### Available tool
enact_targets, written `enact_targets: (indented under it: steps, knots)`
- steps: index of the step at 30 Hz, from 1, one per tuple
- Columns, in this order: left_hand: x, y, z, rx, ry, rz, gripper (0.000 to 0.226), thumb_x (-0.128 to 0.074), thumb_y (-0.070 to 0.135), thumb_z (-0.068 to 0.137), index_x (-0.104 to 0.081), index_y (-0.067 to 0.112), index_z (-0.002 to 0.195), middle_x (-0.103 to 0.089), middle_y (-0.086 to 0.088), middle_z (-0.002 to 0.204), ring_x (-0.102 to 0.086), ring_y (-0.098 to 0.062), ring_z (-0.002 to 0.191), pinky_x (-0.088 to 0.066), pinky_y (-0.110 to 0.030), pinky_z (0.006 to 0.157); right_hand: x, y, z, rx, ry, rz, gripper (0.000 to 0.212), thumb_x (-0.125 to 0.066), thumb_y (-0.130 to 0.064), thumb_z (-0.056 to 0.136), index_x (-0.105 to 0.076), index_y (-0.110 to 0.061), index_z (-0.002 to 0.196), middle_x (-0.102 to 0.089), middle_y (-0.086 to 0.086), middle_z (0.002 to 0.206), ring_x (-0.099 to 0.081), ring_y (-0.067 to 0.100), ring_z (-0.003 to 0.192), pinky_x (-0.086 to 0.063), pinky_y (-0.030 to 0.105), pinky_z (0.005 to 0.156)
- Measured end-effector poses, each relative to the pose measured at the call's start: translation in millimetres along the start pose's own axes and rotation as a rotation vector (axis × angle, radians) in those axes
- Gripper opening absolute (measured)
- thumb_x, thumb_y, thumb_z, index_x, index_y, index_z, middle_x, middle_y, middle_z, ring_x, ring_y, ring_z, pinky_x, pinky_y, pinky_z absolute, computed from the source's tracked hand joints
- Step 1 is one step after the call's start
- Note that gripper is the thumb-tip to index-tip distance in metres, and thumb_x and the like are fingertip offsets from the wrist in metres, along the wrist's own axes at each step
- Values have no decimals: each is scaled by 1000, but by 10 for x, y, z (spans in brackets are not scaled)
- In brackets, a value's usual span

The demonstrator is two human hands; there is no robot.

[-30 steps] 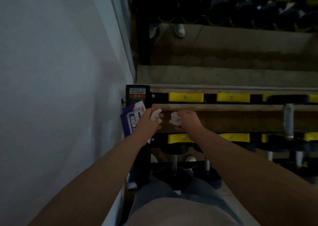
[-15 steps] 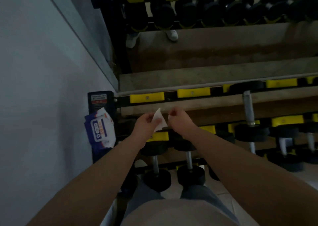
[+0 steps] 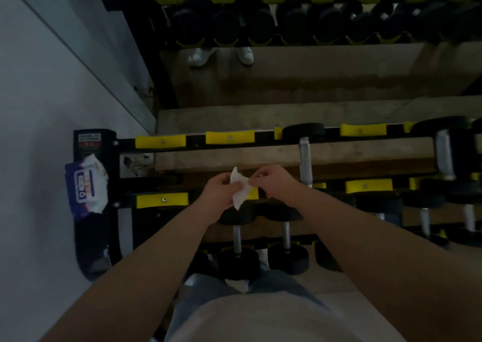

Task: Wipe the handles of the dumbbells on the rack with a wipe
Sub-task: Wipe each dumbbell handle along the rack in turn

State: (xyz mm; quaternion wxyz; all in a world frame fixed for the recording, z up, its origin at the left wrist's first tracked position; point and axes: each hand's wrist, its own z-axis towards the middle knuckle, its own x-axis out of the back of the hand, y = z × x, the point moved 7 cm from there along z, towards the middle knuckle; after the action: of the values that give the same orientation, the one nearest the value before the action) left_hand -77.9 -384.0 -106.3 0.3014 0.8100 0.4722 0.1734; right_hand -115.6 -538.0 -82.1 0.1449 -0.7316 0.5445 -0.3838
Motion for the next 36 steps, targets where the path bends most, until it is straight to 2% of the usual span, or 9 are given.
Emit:
enact_targets:
  steps: [5,9,12,14,16,20,27,32,36]
  knots:
    - [-216,88,45,-25,77,191,17,-55,10,98,-64,20,110,-64,-9,117,-62,-24,103,-55,-33,82,206,210,-89,-6,78,-20,15,-63,-34,98,-71,-22,101,-65,-2,95,-60,13,84,-51,27,68]
    - [-414,129,93,41,-49,216,41,-44,6,99,-51,7,139,-52,-18,144,-53,-35,128,-48,-47,104,242,281,-148,-38,118,-35,15,-62,-37,98,-70,-24,99,-65,-5,93,-61,11,84,-48,25,64]
    - [-515,103,94,56,-115,100,45,-50,17,95,-51,3,138,-52,-19,144,-53,-37,130,-45,-52,107,243,293,-204,-38,154,-51,23,-58,-34,99,-72,-21,111,-70,1,105,-64,16,95,-54,33,83]
    - [-591,112,108,60,-121,60,49,-50,30,101,-46,7,144,-49,-13,147,-48,-32,134,-41,-43,111,288,319,-225,-53,180,-24,29,-50,-27,101,-68,-20,122,-68,4,116,-63,21,104,-51,36,91]
    - [-676,117,117,63,-134,37,52,-48,35,104,-41,8,148,-49,-8,144,-51,-26,127,-44,-34,98,366,385,-251,-74,217,32,36,-46,-26,103,-59,-23,136,-63,4,128,-60,23,114,-52,39,97]
    - [-774,160,142,11,-92,64,39,-56,36,100,-58,12,131,-53,-9,130,-56,-21,106,-52,-28,70,636,566,-292,-83,357,72,37,-52,-27,102,-54,-32,139,-61,2,130,-64,21,105,-57,32,78]
    - [-1084,169,260,41,9,-28,28,-44,36,105,-65,18,101,-51,-9,119,-55,-22,103,-57,-32,73,1210,936,-251,-100,451,127,39,-58,-12,99,-60,-23,136,-62,3,125,-61,15,97,-43,16,57]
    - [-1335,33,368,97,113,-57,18,-44,29,105,-60,20,109,-61,-11,117,-56,-25,103,-54,-35,73,1476,1221,-97,-123,414,171,35,-63,-14,96,-64,-21,131,-65,3,127,-62,19,111,-54,32,90]
    - [-1571,28,367,132,150,-187,20,-44,16,104,-57,19,118,-53,-5,100,-55,-20,88,-52,-37,77,1603,1279,168,-128,396,229,37,-62,-15,96,-64,-24,131,-66,3,127,-63,18,107,-57,37,95]
